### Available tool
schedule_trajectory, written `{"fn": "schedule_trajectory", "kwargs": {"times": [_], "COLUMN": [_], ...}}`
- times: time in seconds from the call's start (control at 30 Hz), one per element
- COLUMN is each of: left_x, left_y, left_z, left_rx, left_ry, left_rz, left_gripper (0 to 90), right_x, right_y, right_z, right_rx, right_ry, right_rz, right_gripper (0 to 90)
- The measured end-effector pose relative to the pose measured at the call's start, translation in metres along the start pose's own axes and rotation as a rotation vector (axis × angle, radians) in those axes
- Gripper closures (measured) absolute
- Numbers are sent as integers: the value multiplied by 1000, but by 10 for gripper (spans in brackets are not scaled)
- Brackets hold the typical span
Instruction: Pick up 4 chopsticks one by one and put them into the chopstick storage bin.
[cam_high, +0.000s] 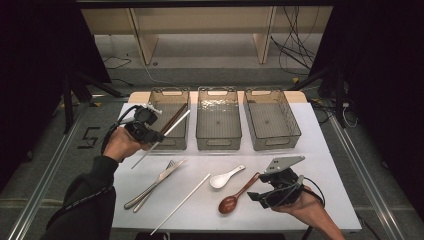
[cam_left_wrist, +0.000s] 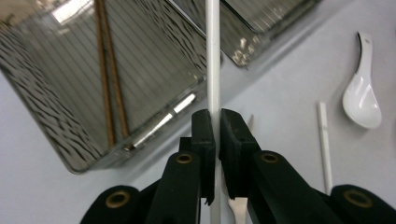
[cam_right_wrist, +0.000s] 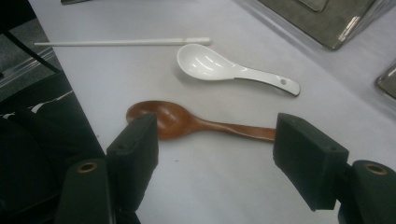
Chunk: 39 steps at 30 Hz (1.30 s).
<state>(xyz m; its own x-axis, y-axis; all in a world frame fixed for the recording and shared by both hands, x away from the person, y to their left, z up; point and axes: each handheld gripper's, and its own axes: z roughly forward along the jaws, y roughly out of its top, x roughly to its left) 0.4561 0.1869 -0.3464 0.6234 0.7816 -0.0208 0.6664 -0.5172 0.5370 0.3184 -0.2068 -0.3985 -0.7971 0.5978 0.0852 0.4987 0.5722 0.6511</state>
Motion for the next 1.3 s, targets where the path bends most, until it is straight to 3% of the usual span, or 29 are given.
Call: {"fn": "schedule_trajectory", "kwargs": {"times": [0.37, 0.57, 0.8, 1.0, 1.3], "left_x": [30, 37, 48, 64, 74], "left_y": [26, 43, 60, 61, 61], "left_z": [11, 17, 20, 26, 42], "left_rx": [-46, -51, -99, -123, -131], "left_ry": [30, 55, 69, 76, 86], "left_rz": [-65, -60, -78, -103, -107], "left_gripper": [840, 840, 840, 840, 839], "right_x": [0, -1, -2, -2, -3], "right_y": [0, 0, 0, -1, 0], "right_z": [0, 0, 0, -1, -1], "right_rx": [0, -3, -4, -1, -6], "right_ry": [3, 3, 4, 10, 10], "right_rz": [3, 3, 1, 11, 8], "right_gripper": [319, 319, 319, 319, 319]}}
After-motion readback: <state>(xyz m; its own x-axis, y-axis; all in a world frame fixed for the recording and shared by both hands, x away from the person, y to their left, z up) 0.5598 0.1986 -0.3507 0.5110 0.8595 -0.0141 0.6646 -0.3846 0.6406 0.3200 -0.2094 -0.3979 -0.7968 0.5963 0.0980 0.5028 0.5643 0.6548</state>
